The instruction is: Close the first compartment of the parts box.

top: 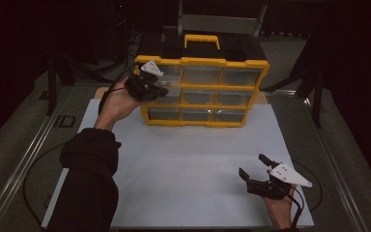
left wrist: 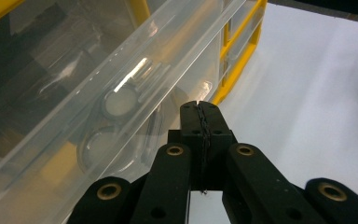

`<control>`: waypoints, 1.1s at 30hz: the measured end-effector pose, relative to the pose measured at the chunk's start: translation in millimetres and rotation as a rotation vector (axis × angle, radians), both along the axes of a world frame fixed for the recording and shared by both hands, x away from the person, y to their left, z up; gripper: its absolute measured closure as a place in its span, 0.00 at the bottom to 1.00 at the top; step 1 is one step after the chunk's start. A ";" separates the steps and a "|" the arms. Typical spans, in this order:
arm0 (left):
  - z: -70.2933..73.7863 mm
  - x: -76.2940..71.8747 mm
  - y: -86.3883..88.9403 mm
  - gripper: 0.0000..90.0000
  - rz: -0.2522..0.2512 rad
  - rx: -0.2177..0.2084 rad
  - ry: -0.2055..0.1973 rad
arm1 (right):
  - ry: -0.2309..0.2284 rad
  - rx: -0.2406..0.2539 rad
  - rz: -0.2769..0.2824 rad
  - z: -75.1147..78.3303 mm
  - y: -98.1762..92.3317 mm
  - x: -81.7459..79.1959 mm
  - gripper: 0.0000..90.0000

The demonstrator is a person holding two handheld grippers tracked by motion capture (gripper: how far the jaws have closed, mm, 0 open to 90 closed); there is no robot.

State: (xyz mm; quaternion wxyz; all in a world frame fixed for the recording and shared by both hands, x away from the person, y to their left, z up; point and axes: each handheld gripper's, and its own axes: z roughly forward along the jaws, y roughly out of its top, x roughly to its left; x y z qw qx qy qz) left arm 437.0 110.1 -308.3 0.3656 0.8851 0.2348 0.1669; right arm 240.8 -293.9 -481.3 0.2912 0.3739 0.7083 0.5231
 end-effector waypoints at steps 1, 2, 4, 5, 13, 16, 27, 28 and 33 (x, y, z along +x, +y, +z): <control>0.0 0.4 0.3 1.00 -0.001 0.000 0.001 | 0.000 0.000 0.000 0.0 0.0 0.0 0.11; -0.2 0.7 0.3 1.00 0.000 -0.001 0.001 | 0.000 -0.001 -0.001 0.0 0.1 0.1 0.11; -0.5 1.3 0.5 1.00 0.001 -0.001 0.002 | 0.000 -0.001 -0.001 0.1 0.0 0.0 0.11; -0.8 1.5 0.6 1.00 0.002 -0.002 0.002 | -0.001 -0.002 -0.006 0.1 -0.4 0.1 0.11; -2.2 4.1 3.0 1.00 0.017 -0.010 0.004 | -0.002 -0.001 -0.008 0.3 -0.6 -0.1 0.11; -2.5 4.8 4.0 1.00 0.022 -0.011 0.005 | -0.002 -0.001 -0.008 0.4 -1.0 -0.3 0.11; -3.9 7.8 5.2 1.00 0.036 -0.023 0.002 | -0.001 -0.002 -0.010 0.6 -1.3 -0.4 0.11; -3.9 8.1 5.4 1.00 0.036 -0.023 0.002 | -0.001 -0.002 -0.010 0.6 -1.3 -0.4 0.11; -4.7 9.2 5.5 1.00 0.042 -0.027 -0.001 | -0.003 -0.003 -0.010 0.2 -1.2 0.0 0.11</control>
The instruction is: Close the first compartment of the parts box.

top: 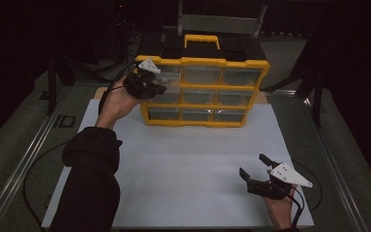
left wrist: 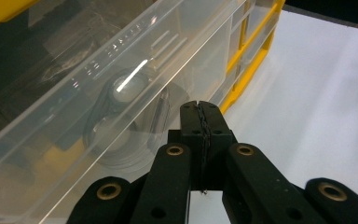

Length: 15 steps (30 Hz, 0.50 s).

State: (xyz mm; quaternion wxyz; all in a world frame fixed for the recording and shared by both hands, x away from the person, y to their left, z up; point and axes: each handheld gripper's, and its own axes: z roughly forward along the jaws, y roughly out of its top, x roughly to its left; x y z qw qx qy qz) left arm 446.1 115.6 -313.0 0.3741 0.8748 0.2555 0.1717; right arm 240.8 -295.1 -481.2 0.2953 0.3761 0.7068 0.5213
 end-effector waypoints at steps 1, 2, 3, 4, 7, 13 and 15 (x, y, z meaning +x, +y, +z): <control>-0.1 0.1 -0.1 1.00 0.001 0.000 0.000 | 0.001 0.000 0.001 0.1 -0.2 -0.1 0.11; -0.2 0.3 -0.2 1.00 0.003 0.001 -0.001 | 0.002 0.001 0.000 0.2 -0.2 -0.2 0.11; -0.2 0.5 -0.1 1.00 0.003 0.003 -0.002 | 0.002 0.001 0.000 0.2 -0.2 -0.2 0.11; -0.3 0.5 0.0 1.00 0.005 0.004 -0.004 | 0.002 0.001 0.001 0.2 -0.2 -0.3 0.11; -0.6 0.8 0.1 1.00 0.006 0.004 -0.004 | 0.002 0.001 0.001 0.2 -0.3 -0.4 0.11; -1.2 1.7 0.3 1.00 0.011 0.003 -0.006 | 0.001 0.002 0.000 0.2 -0.8 -0.5 0.11; -1.2 2.1 0.6 1.00 0.014 0.001 -0.006 | 0.002 0.000 0.001 0.1 -0.6 -0.5 0.11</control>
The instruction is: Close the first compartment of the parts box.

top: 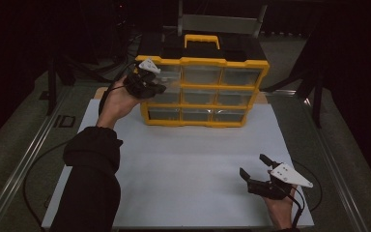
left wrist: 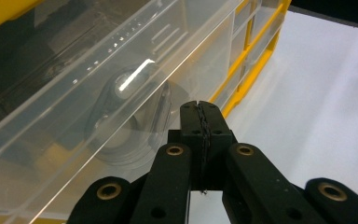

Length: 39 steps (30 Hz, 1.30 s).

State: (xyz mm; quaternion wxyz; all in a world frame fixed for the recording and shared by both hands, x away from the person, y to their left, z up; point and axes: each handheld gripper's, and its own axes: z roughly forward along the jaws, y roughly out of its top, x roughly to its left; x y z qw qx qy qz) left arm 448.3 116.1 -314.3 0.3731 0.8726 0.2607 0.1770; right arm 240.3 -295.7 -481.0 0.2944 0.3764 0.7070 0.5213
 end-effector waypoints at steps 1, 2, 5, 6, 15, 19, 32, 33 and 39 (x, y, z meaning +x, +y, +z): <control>0.2 0.4 0.3 1.00 0.001 0.000 0.001 | 0.000 -0.001 -0.001 -0.1 0.1 0.0 0.11; 0.4 0.9 0.6 1.00 0.004 -0.001 0.001 | 0.000 -0.001 -0.001 -0.1 0.1 0.0 0.11; 0.0 2.4 0.9 1.00 0.007 -0.004 0.001 | -0.001 0.002 -0.005 -0.1 0.1 -0.2 0.11; -0.2 2.7 0.9 1.00 0.008 -0.004 0.001 | 0.000 -0.001 -0.006 0.0 -0.1 -0.4 0.11; -0.8 5.3 0.8 1.00 0.024 -0.009 -0.002 | -0.001 -0.004 -0.005 -0.2 -0.9 0.0 0.11; -0.6 6.5 1.7 1.00 0.034 -0.006 -0.003 | -0.002 -0.005 -0.004 -0.4 -1.0 0.6 0.11; 1.0 10.3 0.3 1.00 0.059 -0.006 -0.006 | -0.003 -0.004 -0.009 -0.2 -1.2 0.0 0.11; 0.8 10.6 0.4 1.00 0.060 -0.004 -0.008 | -0.003 -0.004 -0.009 -0.2 -1.2 0.0 0.11; 1.8 11.0 2.1 1.00 0.077 -0.012 -0.015 | -0.002 -0.003 -0.012 -0.2 -1.1 -0.3 0.11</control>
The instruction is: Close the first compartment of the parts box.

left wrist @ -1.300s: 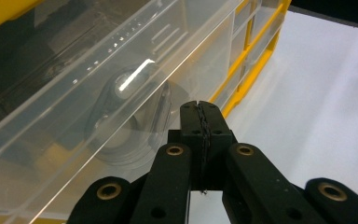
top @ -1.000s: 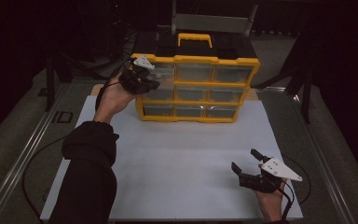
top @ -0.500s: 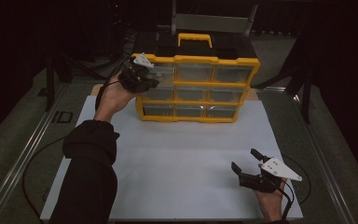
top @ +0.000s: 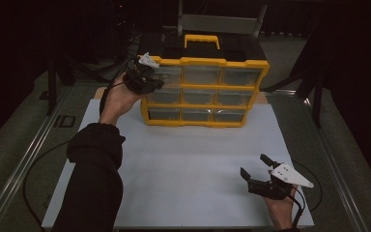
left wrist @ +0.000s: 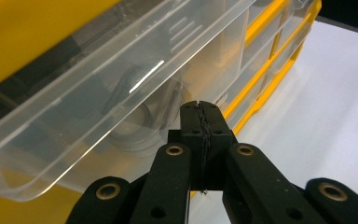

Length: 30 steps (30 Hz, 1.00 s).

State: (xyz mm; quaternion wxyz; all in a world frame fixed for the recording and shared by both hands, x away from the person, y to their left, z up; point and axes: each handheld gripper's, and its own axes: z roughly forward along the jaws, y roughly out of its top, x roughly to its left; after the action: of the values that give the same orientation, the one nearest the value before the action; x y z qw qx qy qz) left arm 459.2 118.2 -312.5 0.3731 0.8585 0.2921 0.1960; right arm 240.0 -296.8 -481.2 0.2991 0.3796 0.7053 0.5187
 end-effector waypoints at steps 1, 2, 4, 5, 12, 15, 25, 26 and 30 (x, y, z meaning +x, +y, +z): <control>-0.1 0.1 0.5 1.00 0.002 0.002 -0.001 | -0.001 -0.002 0.002 0.0 0.4 -0.3 0.11; -0.3 0.2 0.8 1.00 0.004 0.001 -0.001 | 0.001 -0.003 0.001 0.0 0.6 -0.6 0.11; -0.8 0.5 1.0 1.00 0.010 0.002 -0.002 | 0.002 -0.006 0.001 -0.1 0.9 -0.6 0.11; -0.9 0.7 0.9 1.00 0.013 0.002 -0.003 | 0.002 -0.008 0.002 -0.2 0.8 -0.6 0.11; -2.6 3.5 1.2 1.00 0.028 0.004 -0.008 | 0.004 -0.006 0.003 -0.8 0.9 -0.1 0.11; -3.3 5.9 2.2 1.00 0.042 0.005 -0.006 | 0.004 -0.004 0.002 -0.6 0.5 -0.2 0.12; -4.2 8.8 1.5 1.00 0.074 0.004 -0.022 | 0.007 -0.005 0.003 -1.1 0.9 0.2 0.11; -4.1 9.0 1.5 1.00 0.078 0.005 -0.024 | 0.005 -0.005 0.003 -1.2 0.9 0.3 0.11; -4.2 10.0 2.3 1.00 0.096 0.004 -0.028 | 0.006 -0.005 0.003 -1.1 0.7 0.2 0.11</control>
State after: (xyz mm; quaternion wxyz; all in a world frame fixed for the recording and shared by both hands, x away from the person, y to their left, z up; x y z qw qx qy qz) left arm 469.3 120.6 -316.6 0.3656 0.8415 0.3272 0.2261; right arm 240.2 -296.0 -482.3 0.2971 0.3792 0.7080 0.5164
